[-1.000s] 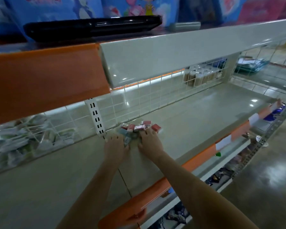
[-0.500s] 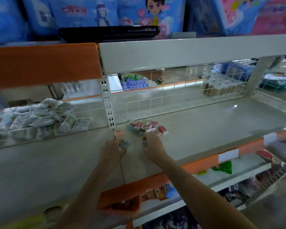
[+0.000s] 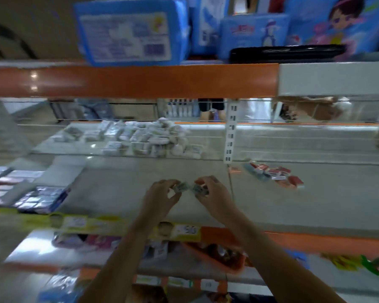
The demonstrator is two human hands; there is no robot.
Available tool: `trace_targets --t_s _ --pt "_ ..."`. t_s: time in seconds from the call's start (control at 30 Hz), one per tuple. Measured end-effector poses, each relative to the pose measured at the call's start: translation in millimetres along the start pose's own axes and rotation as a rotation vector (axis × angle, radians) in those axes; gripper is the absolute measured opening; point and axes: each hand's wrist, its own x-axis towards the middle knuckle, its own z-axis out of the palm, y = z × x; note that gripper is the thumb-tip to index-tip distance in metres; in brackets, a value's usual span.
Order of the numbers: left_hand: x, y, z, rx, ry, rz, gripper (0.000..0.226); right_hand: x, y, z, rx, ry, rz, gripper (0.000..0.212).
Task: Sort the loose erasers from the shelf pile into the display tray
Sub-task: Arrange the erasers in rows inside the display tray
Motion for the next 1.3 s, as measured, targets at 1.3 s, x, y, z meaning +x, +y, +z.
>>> trace_targets --t_s 1.3 --pt "-11.6 -465.6 -267.8 -0.049 -0.001 -0.155 0.018 181.8 -320.6 349.8 0.091 -0.273 -0.364 0.022"
